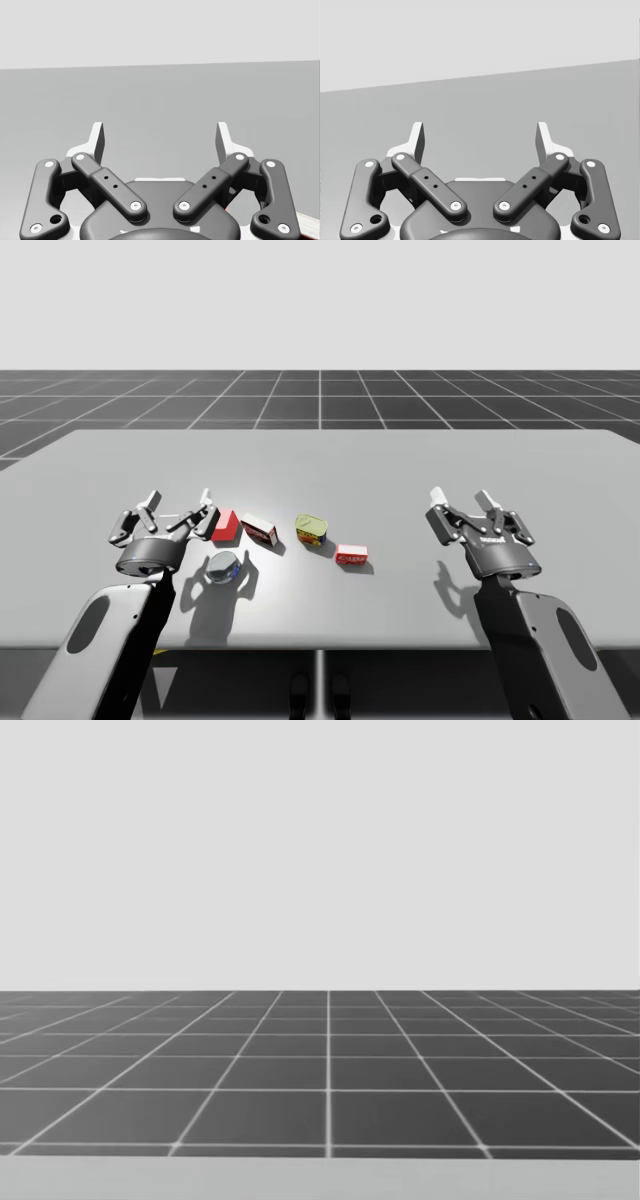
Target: Find the red cube and pick it up.
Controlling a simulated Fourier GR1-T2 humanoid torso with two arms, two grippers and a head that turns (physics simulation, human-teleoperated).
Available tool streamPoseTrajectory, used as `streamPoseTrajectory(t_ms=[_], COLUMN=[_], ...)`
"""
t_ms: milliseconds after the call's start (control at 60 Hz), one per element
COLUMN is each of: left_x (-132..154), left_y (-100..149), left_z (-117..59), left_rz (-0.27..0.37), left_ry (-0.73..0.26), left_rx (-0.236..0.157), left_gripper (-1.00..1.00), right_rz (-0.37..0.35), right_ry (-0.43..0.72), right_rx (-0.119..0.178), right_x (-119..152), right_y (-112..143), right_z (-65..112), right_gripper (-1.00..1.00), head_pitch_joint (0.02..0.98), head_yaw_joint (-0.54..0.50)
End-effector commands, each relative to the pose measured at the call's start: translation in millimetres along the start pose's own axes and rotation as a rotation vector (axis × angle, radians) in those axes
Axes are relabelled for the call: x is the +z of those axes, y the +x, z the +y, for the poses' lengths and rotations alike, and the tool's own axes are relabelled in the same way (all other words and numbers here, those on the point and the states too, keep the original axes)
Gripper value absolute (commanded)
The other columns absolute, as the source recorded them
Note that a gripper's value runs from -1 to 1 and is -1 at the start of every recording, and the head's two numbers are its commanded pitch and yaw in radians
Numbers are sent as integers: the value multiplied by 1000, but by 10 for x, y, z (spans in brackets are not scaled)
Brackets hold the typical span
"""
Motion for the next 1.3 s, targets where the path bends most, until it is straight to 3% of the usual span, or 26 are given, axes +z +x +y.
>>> streamPoseTrajectory(t_ms=[17, 100, 167, 217, 567, 800, 1300], left_x=[3, 3, 4, 5, 3, -3, -12], left_y=[5, 7, 8, 10, 23, 19, -4], left_z=[0, 1, 1, 1, 19, 22, 19], left_rz=[-1, -1, -1, -2, -14, -15, 1], left_ry=[-1, 0, 1, 2, 13, 12, 18], left_rx=[-2, -2, -2, -2, 3, 2, -5], left_gripper=[-1000, -1000, -1000, -1000, -1000, -1000, -1000], right_rz=[-44, -35, 18, 22, 30, 33, 61], right_ry=[-25, -15, 4, 0, -19, -23, -2], right_rx=[-35, -45, -59, -45, -32, -29, -4], right_x=[23, 18, 15, 16, -2, -4, 12], right_y=[8, 11, 22, 20, 18, 22, -24], right_z=[-7, -3, -11, -14, -19, -26, 38], right_gripper=[-1000, -1000, -1000, -1000, -1000, -1000, -1000], head_pitch_joint=[77, 86, 115, 137, 432, 571, 743], head_yaw_joint=[18, 19, 17, 16, 30, 61, 347])
